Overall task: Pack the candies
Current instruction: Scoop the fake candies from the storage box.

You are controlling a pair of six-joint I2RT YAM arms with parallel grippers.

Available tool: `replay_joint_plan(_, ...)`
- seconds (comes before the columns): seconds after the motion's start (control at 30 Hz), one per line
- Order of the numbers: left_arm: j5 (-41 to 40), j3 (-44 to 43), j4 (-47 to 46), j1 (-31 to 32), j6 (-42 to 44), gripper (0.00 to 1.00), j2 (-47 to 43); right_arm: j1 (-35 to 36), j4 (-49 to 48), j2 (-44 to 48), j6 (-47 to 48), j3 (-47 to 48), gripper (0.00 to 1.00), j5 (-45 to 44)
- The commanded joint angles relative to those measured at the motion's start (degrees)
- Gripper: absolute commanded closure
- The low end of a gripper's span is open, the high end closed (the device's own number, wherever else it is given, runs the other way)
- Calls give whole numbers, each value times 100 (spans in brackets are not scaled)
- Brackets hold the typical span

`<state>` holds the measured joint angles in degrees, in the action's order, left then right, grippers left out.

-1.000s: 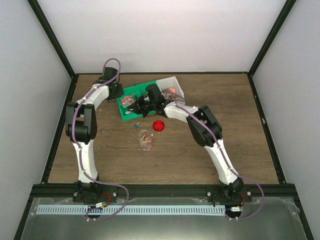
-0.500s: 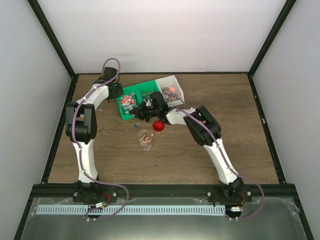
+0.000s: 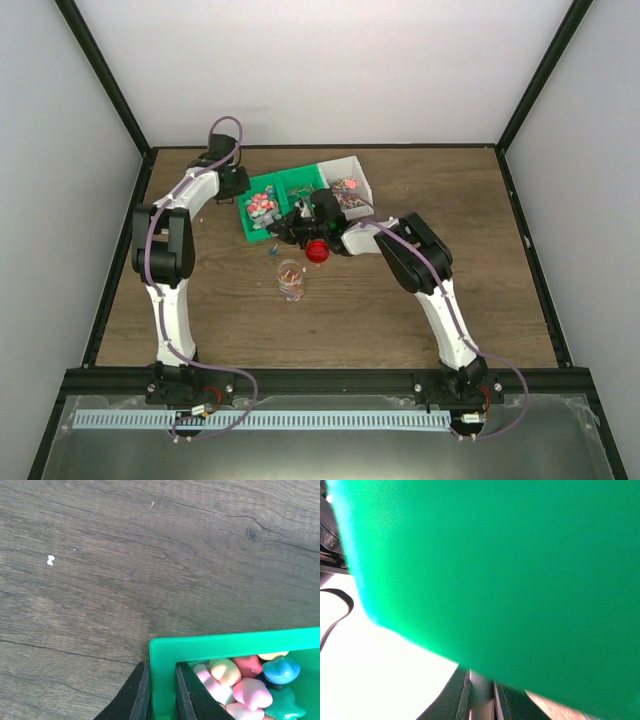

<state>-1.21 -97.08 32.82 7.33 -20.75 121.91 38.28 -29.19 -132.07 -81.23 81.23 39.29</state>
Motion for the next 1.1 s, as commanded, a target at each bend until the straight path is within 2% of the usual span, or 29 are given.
replay_joint_plan(0.0, 396, 57, 561, 102, -87, 96, 334, -5, -298, 440, 1, -77, 99, 125)
replay_joint_plan(0.3, 404, -41, 590, 83, -96, 96, 359, -7, -529, 779, -465, -349, 99, 141)
replay_joint_plan(0.57, 436, -57, 590, 51, -102, 96, 360, -21, -127, 841, -332, -326, 99, 225)
replay_joint_plan(0.73, 452, -67, 592, 21, -102, 96, 365, -76, -390, 1136, -452, -873, 99, 18)
replay_joint_plan(0.8, 461, -46, 579, 14, -104, 96, 351, -135, -383, 1131, -312, -750, 99, 123)
replay_joint_plan(0.9, 513, -69, 570, 5, -113, 96, 400, -31, 388, 902, 215, -161, 99, 546)
replay_joint_plan(1.07, 508, -144, 612, -3, -96, 96, 398, -160, 224, 1211, 374, -478, 99, 483)
